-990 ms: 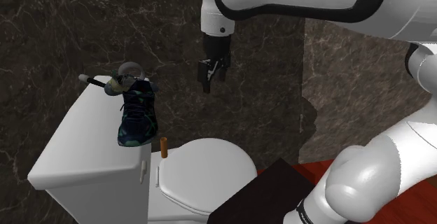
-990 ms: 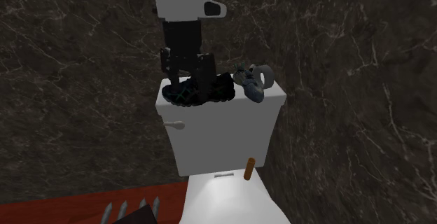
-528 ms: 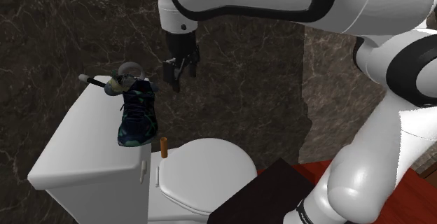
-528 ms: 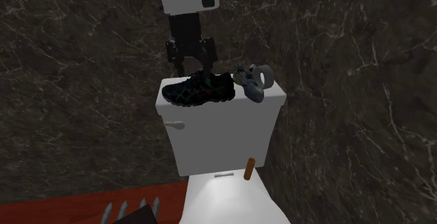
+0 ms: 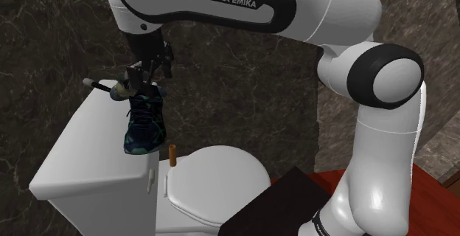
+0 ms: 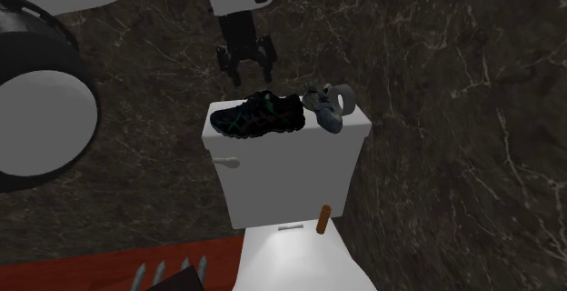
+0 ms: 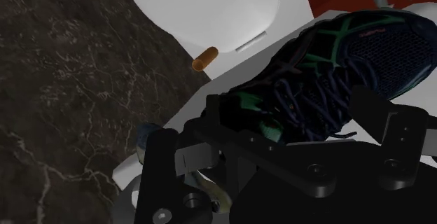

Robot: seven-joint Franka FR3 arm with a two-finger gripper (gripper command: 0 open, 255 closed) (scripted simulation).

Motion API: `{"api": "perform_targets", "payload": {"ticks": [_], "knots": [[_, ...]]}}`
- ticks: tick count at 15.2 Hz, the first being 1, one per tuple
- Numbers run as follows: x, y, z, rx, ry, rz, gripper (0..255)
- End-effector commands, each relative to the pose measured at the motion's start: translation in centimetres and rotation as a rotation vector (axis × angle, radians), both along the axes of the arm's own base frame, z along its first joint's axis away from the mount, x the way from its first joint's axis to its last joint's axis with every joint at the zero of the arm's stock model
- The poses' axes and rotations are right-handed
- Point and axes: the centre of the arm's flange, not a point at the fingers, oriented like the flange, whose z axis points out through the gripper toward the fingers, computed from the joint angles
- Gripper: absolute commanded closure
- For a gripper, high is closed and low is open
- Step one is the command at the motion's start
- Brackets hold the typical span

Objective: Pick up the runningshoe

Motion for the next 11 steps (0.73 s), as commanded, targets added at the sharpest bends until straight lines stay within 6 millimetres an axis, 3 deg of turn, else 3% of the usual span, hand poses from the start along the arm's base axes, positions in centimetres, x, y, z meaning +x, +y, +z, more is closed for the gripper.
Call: {"api": "perform_targets", "payload": {"ticks": [1, 8, 9, 11], "knots": [[0.2, 0.6, -0.8, -0.005, -0.004, 0.006, 0], [0.2, 0.6, -3.8, -0.005, -0.004, 0.006, 0], [0.3, 0.5, -3.8, -0.005, -0.004, 0.006, 255], [0.2, 0.5, -3.8, -0.005, -0.004, 0.006, 255]]}}
